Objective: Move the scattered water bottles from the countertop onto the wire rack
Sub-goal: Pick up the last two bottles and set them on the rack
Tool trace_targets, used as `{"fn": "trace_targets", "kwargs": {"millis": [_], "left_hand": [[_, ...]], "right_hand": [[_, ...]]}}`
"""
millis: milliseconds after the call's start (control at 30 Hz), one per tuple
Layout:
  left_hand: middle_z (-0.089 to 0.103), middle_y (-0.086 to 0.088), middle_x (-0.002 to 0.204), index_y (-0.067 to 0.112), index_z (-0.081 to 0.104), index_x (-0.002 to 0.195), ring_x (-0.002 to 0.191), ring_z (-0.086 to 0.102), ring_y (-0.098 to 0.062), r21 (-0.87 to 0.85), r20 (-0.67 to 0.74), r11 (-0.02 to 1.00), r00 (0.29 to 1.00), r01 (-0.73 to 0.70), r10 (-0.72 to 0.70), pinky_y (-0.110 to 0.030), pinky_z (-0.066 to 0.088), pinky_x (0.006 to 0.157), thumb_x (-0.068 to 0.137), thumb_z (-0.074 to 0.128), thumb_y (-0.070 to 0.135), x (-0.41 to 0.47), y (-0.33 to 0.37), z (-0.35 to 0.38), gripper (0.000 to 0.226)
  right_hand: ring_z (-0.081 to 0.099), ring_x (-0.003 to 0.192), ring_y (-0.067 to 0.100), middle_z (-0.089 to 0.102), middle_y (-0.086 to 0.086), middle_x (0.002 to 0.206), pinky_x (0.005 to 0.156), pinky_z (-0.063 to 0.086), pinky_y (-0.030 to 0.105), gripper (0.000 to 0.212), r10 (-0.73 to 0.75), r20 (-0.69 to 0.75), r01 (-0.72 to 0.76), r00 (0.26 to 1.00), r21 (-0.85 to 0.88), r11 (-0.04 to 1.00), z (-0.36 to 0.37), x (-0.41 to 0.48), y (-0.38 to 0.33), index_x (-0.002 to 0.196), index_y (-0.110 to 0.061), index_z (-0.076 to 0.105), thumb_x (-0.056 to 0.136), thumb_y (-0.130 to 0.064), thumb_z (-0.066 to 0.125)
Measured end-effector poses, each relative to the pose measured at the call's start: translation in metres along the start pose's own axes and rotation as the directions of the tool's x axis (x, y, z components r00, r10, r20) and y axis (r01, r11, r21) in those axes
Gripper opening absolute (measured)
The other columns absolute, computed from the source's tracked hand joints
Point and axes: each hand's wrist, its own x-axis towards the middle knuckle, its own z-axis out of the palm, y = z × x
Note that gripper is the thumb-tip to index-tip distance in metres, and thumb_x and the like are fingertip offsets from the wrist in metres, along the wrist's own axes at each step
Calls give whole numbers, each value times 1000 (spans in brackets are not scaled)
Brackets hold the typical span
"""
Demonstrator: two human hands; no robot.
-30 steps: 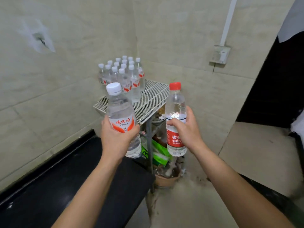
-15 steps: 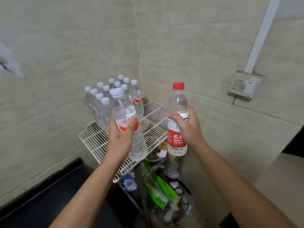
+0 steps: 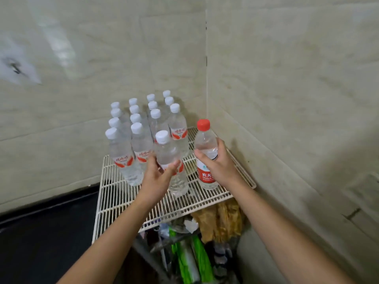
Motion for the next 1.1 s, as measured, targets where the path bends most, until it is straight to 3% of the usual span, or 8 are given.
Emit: {"fn": "trace_targets", "kwargs": {"millis": [133, 267, 367, 500, 633, 767, 900, 1100], "left_hand": [[58, 1, 138, 19, 36, 145, 119, 62, -6, 55, 3, 998, 1000, 23, -24, -27, 56, 94, 90, 69, 30, 6, -11, 7, 65], [56, 9, 137, 22, 37, 145, 122, 58, -2, 194, 99, 980, 995, -44, 25, -36, 51, 103, 81, 76, 42, 13, -3, 0, 78], [49, 11, 144, 31, 33, 148, 129, 50, -4, 323, 99, 927, 981, -190, 166, -30, 48, 101, 79, 72, 57, 19, 21, -9, 84], [63, 9, 115, 24, 59, 132, 100, 58, -2, 546, 79, 768, 933, -335, 351, -32, 55, 83, 85, 58, 58, 30, 53, -23, 58], [64, 15, 96, 23, 70, 117, 81, 59, 3, 622, 166, 692, 925, -367, 341, -20, 51, 74, 87, 71, 42, 41, 64, -35, 36], [64, 19, 81, 18, 72, 113, 73, 61, 5, 636, 230, 665, 919, -392, 321, -12, 45, 63, 87, 75, 34, 54, 72, -40, 31], [67, 9, 77, 12, 72, 113, 66, 61, -1, 631, 158, 700, 939, -333, 305, -20, 49, 62, 87, 76, 31, 77, 75, -45, 33], [59, 15, 78, 13, 70, 120, 68, 54, 3, 665, 130, 675, 939, -320, 318, -7, 37, 60, 88, 75, 30, 110, 81, -51, 37]], "right_hand": [[67, 110, 9, 67, -10, 121, 100, 54, 48, 72, -1, 102, 4, 995, -26, 1000, -9, 13, 20, 131, -31, 49, 71, -59, 77], [68, 109, 12, 68, -8, 121, 96, 55, 51, 71, -43, 144, 56, 989, -89, 994, -21, 18, 22, 131, -32, 49, 70, -49, 81], [59, 121, 5, 60, -11, 133, 102, 50, 36, 79, -142, 160, 166, 977, -144, 976, -28, 21, -8, 143, -34, 42, 74, -52, 77], [62, 101, -1, 65, -16, 112, 84, 53, 24, 56, -269, 145, 303, 952, -321, 897, -41, 31, -61, 121, -35, 67, 75, -68, 69], [62, 85, -4, 68, -21, 99, 73, 46, 13, 37, -138, 290, 272, 947, -500, 822, -47, 41, -81, 105, -38, 72, 76, -59, 79], [58, 70, -1, 66, -15, 81, 66, 43, 18, 31, -136, 341, 320, 930, -570, 757, -39, 54, -85, 97, -31, 74, 79, -55, 78], [59, 72, 4, 68, -11, 82, 65, 46, 22, 33, -165, 315, 327, 935, -579, 747, -25, 75, -95, 96, -24, 76, 82, -54, 76], [55, 67, 14, 69, 7, 80, 67, 50, 37, 40, -165, 308, 323, 937, -587, 742, 3, 111, -93, 90, -11, 74, 82, -51, 78]]}}
